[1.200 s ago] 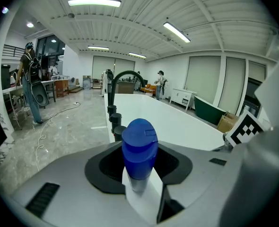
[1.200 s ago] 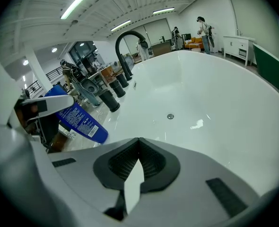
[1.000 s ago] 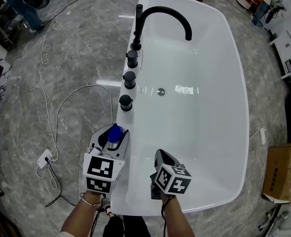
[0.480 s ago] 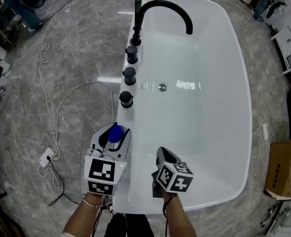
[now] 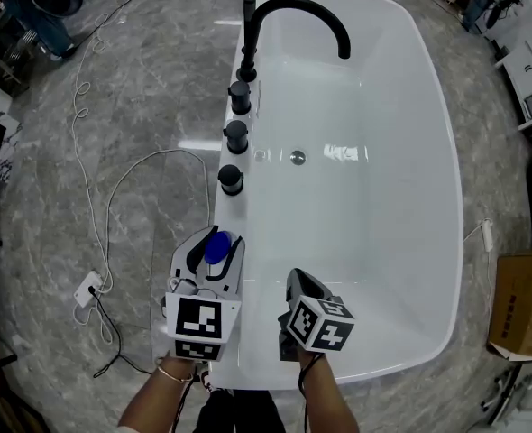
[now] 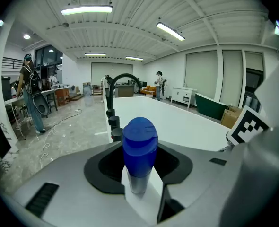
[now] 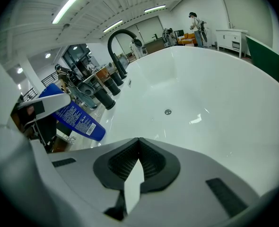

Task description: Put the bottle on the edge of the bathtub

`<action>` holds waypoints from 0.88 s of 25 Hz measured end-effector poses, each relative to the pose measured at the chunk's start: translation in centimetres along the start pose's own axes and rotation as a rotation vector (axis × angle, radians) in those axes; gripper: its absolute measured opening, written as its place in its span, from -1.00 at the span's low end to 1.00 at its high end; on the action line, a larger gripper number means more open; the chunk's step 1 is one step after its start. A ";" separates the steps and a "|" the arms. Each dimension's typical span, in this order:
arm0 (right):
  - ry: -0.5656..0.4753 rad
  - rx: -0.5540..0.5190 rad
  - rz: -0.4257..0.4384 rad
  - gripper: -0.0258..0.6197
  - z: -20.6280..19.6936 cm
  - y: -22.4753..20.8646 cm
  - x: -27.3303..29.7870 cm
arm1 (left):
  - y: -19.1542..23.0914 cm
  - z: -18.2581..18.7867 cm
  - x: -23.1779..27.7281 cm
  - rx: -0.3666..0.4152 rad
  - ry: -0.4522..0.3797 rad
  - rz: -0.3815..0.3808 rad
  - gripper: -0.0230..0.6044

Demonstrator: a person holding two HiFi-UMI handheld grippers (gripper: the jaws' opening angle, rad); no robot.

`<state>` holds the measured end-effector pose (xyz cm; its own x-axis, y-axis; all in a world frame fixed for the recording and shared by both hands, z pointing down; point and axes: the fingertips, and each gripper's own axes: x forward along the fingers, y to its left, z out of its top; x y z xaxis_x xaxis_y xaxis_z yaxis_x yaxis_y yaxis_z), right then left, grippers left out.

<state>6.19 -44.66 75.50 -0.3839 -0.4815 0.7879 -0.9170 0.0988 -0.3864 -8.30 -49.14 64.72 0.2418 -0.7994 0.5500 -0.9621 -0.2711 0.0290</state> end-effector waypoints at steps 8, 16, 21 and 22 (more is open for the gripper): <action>-0.006 0.016 -0.014 -0.84 0.1 -0.9 -0.4 | 0.2 -0.2 0.4 -0.058 0.003 -0.015 -0.39; -0.007 0.022 -0.022 -0.84 0.0 -1.4 -1.0 | 0.4 -0.3 0.1 -0.092 -0.007 -0.008 -0.28; -0.017 0.016 -0.015 -0.84 0.5 -0.8 -1.6 | 0.4 -0.4 -0.7 -0.115 -0.005 -0.002 -0.18; -0.021 0.015 -0.014 -0.84 0.7 -0.7 -1.8 | 0.5 -0.3 -1.0 -0.126 -0.011 0.001 -0.17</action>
<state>7.59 -44.43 74.04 -0.3688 -0.5008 0.7830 -0.9203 0.0787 -0.3831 -9.05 -48.36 64.45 0.2417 -0.8057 0.5408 -0.9704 -0.2016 0.1333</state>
